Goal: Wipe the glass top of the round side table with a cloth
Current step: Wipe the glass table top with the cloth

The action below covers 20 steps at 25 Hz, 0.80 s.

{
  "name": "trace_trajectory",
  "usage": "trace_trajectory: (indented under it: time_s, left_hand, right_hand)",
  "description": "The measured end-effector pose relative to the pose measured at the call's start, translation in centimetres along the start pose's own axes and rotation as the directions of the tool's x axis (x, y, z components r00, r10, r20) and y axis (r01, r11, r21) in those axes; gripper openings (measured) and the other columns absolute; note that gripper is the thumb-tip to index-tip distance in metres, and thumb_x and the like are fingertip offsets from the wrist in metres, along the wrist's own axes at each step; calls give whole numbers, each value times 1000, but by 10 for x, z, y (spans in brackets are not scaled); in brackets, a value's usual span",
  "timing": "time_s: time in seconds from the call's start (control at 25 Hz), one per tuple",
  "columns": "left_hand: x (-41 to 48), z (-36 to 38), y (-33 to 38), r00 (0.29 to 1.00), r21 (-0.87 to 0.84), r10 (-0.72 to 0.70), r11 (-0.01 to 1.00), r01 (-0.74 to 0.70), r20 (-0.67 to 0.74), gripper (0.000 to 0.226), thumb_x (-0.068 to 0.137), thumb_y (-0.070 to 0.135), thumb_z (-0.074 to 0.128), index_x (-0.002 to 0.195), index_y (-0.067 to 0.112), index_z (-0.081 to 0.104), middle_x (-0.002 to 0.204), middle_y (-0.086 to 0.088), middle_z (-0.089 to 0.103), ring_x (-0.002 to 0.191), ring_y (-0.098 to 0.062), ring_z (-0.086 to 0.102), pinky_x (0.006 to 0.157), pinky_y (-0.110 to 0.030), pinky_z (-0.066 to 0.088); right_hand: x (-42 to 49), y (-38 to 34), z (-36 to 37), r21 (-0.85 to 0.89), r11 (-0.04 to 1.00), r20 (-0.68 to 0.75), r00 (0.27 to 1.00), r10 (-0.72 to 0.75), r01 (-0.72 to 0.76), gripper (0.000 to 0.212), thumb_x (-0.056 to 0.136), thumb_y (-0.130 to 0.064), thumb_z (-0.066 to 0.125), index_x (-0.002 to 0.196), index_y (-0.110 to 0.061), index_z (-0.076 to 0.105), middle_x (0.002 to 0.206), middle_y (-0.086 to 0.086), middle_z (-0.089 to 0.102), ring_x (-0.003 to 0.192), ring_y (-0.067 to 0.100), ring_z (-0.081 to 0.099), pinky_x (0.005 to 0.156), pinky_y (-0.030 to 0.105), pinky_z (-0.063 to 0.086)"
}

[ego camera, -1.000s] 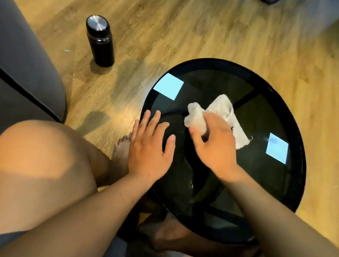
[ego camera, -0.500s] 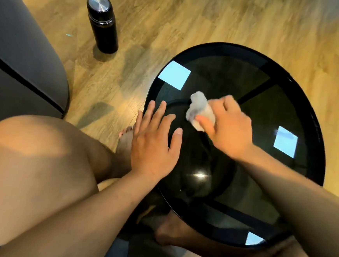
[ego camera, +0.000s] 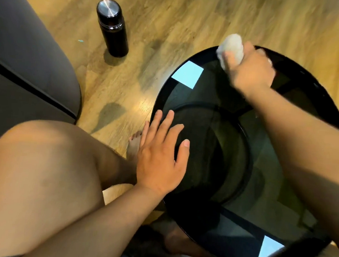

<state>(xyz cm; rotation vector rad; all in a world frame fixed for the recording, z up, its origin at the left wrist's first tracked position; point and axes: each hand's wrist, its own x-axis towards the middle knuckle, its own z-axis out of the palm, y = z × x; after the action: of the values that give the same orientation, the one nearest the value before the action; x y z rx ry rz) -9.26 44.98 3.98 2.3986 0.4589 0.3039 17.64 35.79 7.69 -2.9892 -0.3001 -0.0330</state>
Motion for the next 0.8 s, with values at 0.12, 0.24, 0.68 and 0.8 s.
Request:
trace_trajectory:
  time_s: [0.12,0.24,0.68,0.8]
  left_hand:
    - [1,1,-4,1000,31,-15,999,15,21,41,100,40,38,133,22,56,158,1,37,152,-15,14,124,-44,10]
    - [2,0,-1,1000,36,-9,999,8,27,47,101,42,30,134,21,55,158,0,36,152,-15,14,123,-44,10]
    - [-6,-5,9,944,-297,-328,906,303,-37,54,102,43,31,150,19,30,158,-6,30,141,-23,35,113,-40,33]
    - [-4,-6,11,944,-253,-328,916,311,-26,55,102,45,32,152,21,27,159,-5,29,140,-24,37,111,-40,33]
  right_hand:
    - [-82,0,2,-10,997,-9,997,-73,73,58,89,-68,37,117,-20,53,112,14,59,104,35,59,80,41,46]
    - [-199,6,-10,83,984,17,987,-159,157,51,88,-67,42,112,-25,58,99,4,60,84,24,62,64,31,40]
    - [-306,217,-66,-109,906,36,909,416,-410,50,91,-49,46,132,-20,43,114,24,52,92,46,59,81,46,49]
    - [-315,151,-51,-22,943,24,943,333,-332,45,96,-49,41,127,-18,49,108,20,59,97,42,58,83,44,46]
